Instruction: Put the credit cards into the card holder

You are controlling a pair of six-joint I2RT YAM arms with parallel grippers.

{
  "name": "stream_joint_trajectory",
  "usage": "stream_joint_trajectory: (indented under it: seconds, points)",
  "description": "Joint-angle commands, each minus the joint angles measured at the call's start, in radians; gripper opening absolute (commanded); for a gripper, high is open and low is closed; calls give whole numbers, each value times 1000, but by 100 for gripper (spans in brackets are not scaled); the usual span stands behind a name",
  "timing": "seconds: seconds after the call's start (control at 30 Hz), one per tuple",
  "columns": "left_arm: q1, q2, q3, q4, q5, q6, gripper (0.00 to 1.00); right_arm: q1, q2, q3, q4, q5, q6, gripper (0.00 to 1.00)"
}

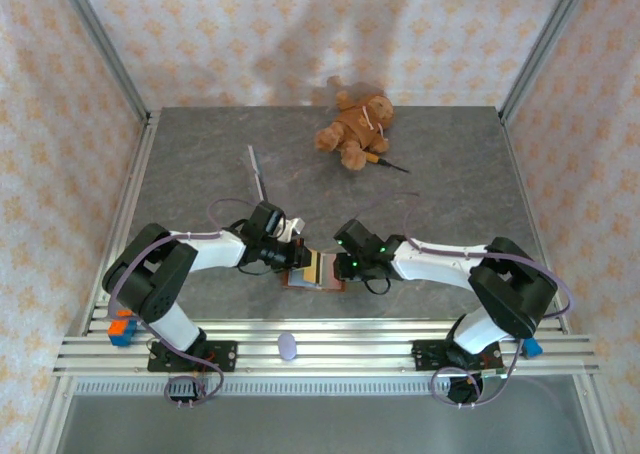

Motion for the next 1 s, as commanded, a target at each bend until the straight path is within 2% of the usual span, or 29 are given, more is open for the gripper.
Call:
stream_joint_trajectory:
  seconds: [0.0, 0.1, 0.33, 0.67, 0.83, 0.97]
  points:
    - [-12, 32, -21, -30, -11, -5, 0, -15, -6, -16, 13, 23, 23, 31]
    - [-11, 42, -18, -41, -16, -9, 0, -17, 5, -4, -2, 43, 29, 40]
    - [-11, 56, -18, -66, -18, -19, 0, -12, -21, 29, -129, 135, 8, 42]
    - [-12, 80, -15, -39, -3, -42, 0, -5, 3, 42, -162, 161, -2, 12]
    - [-11, 81, -19, -12, 13, -63, 0, -3, 18, 26, -107, 110, 7, 7]
    - [-10, 76, -45, 75, 41, -123, 0, -3, 41, 22, -82, 94, 12, 4]
